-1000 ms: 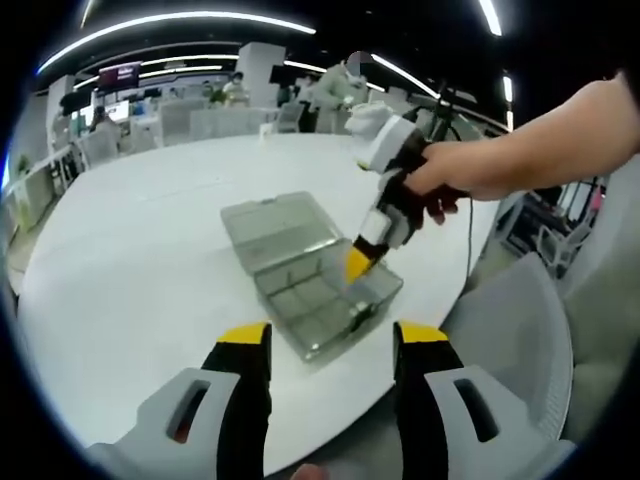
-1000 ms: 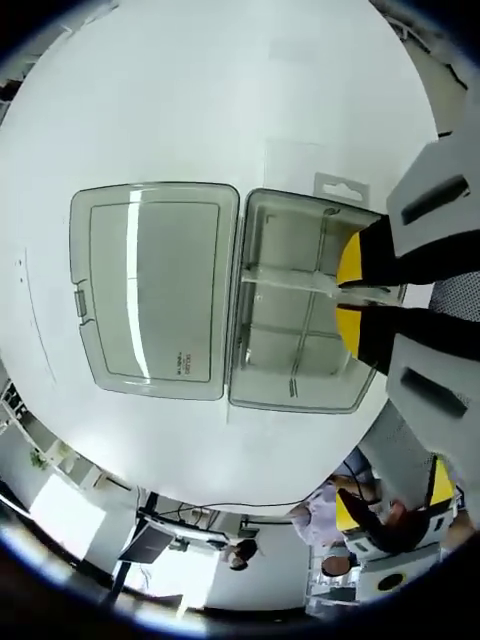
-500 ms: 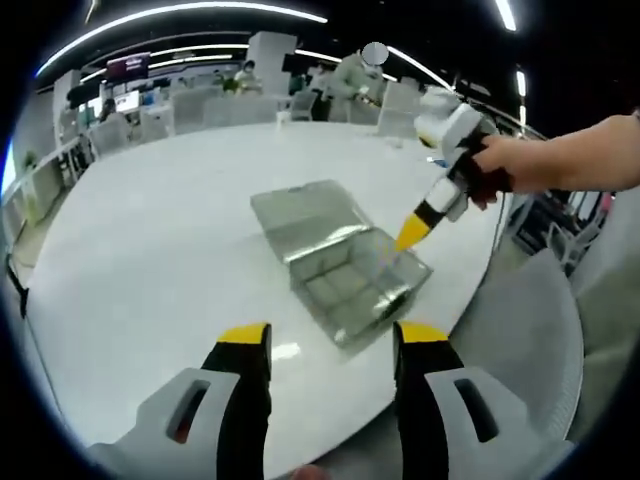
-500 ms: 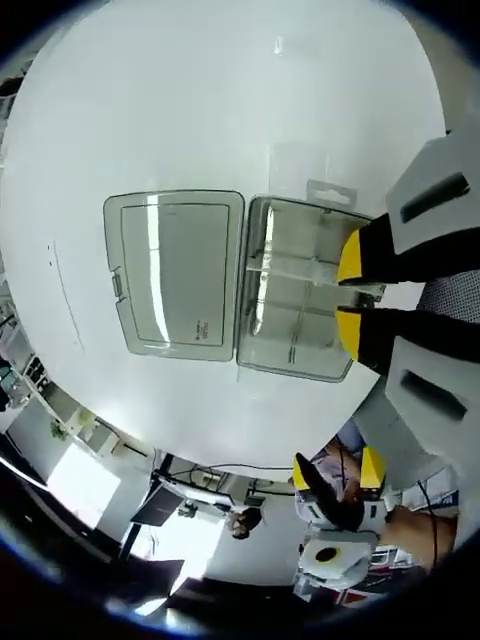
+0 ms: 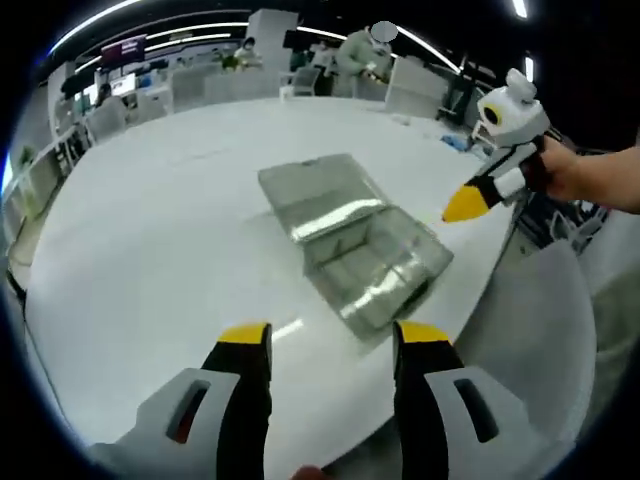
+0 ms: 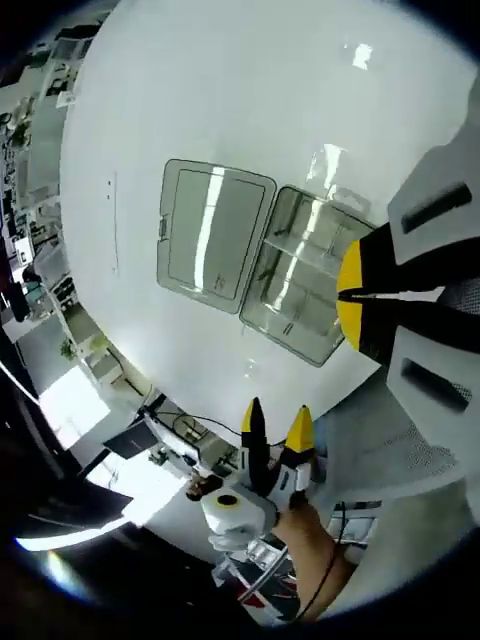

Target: Insert the divider into the dual guide fixture by aligning both edges with the guide slots and pushing it downward to the bottom, including one-sided entry, uneven engagement, binding, and posture correction.

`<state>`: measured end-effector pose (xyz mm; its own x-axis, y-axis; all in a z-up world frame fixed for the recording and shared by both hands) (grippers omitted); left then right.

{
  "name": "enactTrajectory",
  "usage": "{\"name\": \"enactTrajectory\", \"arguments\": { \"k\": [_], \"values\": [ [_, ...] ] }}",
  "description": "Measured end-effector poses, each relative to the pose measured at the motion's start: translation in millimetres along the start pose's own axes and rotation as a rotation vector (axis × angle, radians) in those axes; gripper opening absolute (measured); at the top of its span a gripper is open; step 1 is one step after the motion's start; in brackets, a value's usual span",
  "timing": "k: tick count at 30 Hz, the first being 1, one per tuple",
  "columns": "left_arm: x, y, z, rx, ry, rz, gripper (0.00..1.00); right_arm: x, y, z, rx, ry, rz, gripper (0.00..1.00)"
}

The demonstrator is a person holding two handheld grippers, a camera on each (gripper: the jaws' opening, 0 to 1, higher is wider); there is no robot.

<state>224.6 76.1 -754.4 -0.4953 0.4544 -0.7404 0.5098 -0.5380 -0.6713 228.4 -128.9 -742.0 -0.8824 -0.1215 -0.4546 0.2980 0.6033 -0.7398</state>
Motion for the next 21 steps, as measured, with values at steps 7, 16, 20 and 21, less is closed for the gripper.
{"name": "enactTrajectory", "arguments": {
  "k": [7, 16, 20, 21],
  "values": [
    [7.2, 7.4, -4.0, -0.005, 0.002, -0.048, 0.46, 0.1, -5.6, 1.2, -0.028, -0.143, 0.061, 0.00],
    [12.4, 18.8, -9.5, -0.008, -0.009, -0.103, 0.47, -4.4, -13.0, 3.8, -0.034, -0.282, 0.170, 0.00],
    [15.8, 23.9, -12.8, -0.010, -0.022, -0.130, 0.47, -3.8, -15.8, 3.3, -0.043, -0.311, 0.198, 0.00],
    [16.0, 25.0, -13.4, -0.011, -0.024, -0.134, 0.48, -3.3, -15.9, 3.6, -0.043, -0.310, 0.200, 0.00]
  ]
}}
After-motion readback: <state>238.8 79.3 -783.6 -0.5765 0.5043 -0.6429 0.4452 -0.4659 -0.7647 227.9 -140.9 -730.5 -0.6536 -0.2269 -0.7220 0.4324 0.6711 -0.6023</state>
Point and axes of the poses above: the point that each gripper's makers call its tool centre point, and the gripper's own axes: y roughly forward along the fingers, z roughly to its right, x roughly out of its underside, the point moved 4 cm from there along -y, roughly backward along the fingers, and after that the axes turned 11 degrees about y, right-handed, at the moved point
